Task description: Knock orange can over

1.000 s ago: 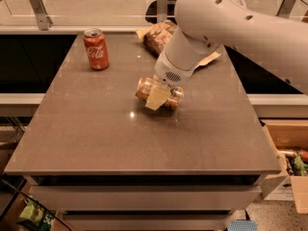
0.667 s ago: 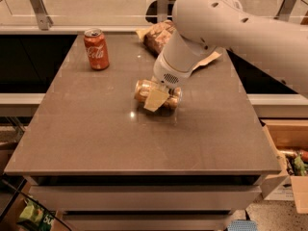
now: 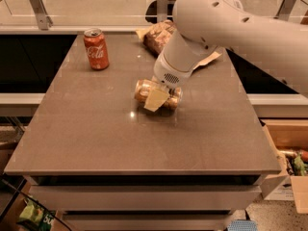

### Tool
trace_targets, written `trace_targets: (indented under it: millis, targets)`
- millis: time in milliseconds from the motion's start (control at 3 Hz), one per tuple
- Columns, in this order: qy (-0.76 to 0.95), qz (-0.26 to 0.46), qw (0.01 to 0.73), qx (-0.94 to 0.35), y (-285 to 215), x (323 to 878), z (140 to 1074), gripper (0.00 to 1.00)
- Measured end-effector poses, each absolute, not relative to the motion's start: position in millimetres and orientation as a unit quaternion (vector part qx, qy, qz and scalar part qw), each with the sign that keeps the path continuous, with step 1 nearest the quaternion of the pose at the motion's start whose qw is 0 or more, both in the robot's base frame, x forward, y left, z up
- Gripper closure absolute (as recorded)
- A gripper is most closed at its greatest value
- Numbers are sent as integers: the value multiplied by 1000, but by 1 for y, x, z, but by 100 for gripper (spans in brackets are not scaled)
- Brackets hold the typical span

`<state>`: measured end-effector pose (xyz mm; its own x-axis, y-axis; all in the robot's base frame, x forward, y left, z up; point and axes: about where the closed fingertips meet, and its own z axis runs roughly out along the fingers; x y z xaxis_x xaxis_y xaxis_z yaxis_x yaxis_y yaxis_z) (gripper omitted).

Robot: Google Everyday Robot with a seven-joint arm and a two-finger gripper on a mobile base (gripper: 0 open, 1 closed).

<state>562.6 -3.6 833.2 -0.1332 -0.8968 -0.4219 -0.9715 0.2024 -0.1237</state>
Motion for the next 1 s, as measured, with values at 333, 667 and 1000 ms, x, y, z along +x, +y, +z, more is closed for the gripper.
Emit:
trace_targets:
  millis: [333,667,1000]
  targets:
    - [747,90,206,-626,-3,562,833,37]
    - [746,90,206,-627,-2,561,833,14]
    - [745,90,206,-628,-1,561,833,0]
